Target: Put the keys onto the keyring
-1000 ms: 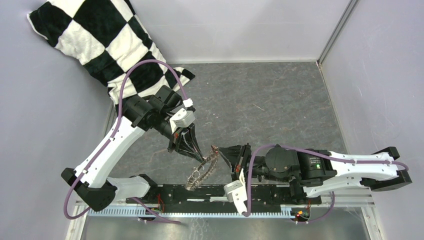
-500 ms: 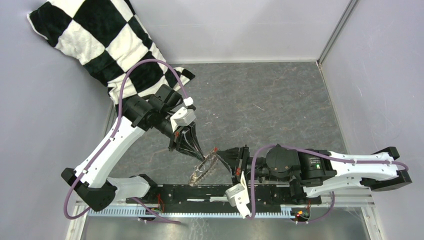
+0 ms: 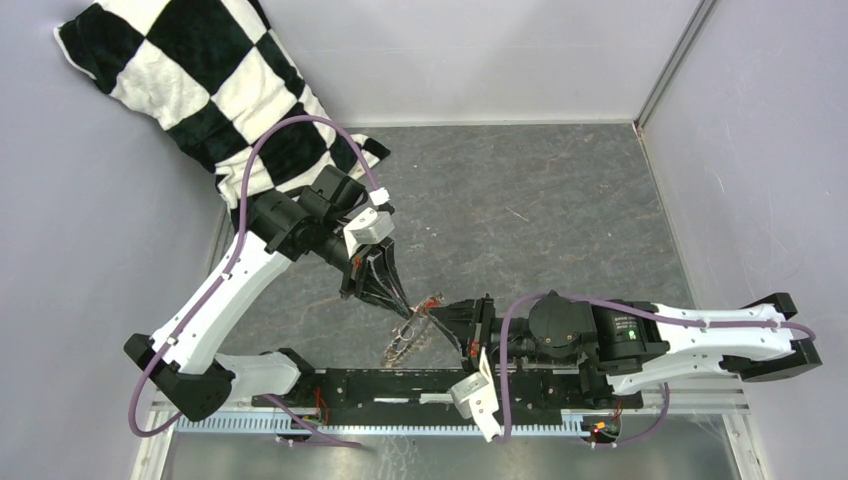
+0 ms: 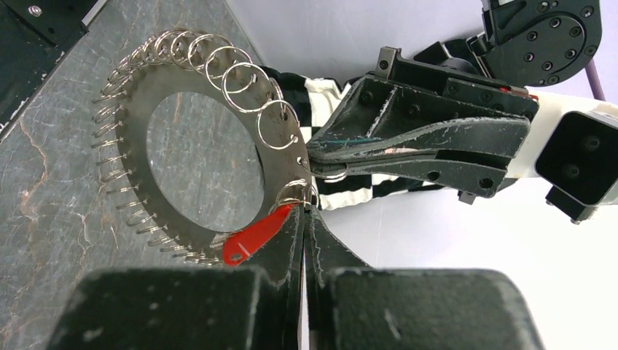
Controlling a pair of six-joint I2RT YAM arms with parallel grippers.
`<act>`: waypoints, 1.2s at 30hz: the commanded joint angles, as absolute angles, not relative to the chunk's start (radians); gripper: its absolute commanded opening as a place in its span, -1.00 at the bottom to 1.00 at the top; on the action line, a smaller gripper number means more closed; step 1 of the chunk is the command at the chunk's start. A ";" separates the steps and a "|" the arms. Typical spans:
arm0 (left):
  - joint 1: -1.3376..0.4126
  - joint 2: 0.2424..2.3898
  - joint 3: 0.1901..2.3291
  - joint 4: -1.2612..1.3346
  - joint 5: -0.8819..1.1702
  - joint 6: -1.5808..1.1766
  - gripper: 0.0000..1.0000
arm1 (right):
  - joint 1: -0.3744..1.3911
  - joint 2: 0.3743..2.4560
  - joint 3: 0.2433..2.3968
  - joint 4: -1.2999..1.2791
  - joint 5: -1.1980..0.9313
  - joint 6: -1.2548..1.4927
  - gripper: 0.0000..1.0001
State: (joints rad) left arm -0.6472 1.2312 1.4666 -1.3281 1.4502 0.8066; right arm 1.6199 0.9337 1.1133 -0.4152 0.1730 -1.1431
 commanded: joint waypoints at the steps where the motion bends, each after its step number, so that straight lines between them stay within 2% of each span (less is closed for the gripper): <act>1: -0.644 1.221 1.462 -1.284 1.506 0.740 -0.96 | 1.628 0.939 1.099 -0.345 0.163 -1.161 -0.99; 14: -0.644 1.212 1.454 -1.278 1.499 0.738 -0.96 | 1.627 0.917 1.039 -0.215 0.213 -1.185 -0.99; 36: -0.637 1.220 1.460 -1.256 1.505 0.720 -0.96 | 1.627 0.900 1.037 -0.232 0.212 -1.198 -0.98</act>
State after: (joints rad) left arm -0.6453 1.2308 1.4498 -1.2873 1.4498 0.7574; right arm 1.6222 0.9096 1.0252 -0.2630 0.2222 -1.1873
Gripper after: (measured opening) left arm 0.043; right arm 0.012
